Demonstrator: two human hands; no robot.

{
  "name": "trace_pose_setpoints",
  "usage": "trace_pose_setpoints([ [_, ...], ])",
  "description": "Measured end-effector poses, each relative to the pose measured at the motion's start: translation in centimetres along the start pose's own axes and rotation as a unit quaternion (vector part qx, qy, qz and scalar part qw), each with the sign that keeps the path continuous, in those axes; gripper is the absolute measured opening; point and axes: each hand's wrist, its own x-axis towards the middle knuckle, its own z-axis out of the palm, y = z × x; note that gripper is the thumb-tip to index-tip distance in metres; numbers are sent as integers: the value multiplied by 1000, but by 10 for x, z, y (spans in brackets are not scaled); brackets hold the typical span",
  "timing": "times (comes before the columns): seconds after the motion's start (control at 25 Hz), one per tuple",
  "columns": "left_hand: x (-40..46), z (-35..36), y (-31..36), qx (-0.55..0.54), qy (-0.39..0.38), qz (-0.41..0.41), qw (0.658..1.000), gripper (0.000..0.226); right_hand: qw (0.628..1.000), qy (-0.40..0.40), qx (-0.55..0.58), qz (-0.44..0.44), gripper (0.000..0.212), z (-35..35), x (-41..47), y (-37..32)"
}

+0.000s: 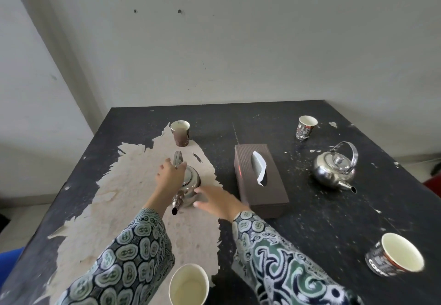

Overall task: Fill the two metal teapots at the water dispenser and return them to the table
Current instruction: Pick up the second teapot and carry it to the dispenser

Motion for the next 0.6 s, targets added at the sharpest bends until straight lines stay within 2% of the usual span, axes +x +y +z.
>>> trace_pose_setpoints([
  [0.12, -28, 13, 43, -16, 52, 46, 997, 51, 997, 74, -36, -10, 23, -49, -32, 21],
  [0.28, -60, 53, 99, 7, 21, 131, 991, 43, 984, 165, -74, 5, 14, -117, -75, 74],
  [0.6, -102, 191, 160, 57, -51, 224, 972, 32, 934, 336, 67, 101, 6, -195, -135, 224],
])
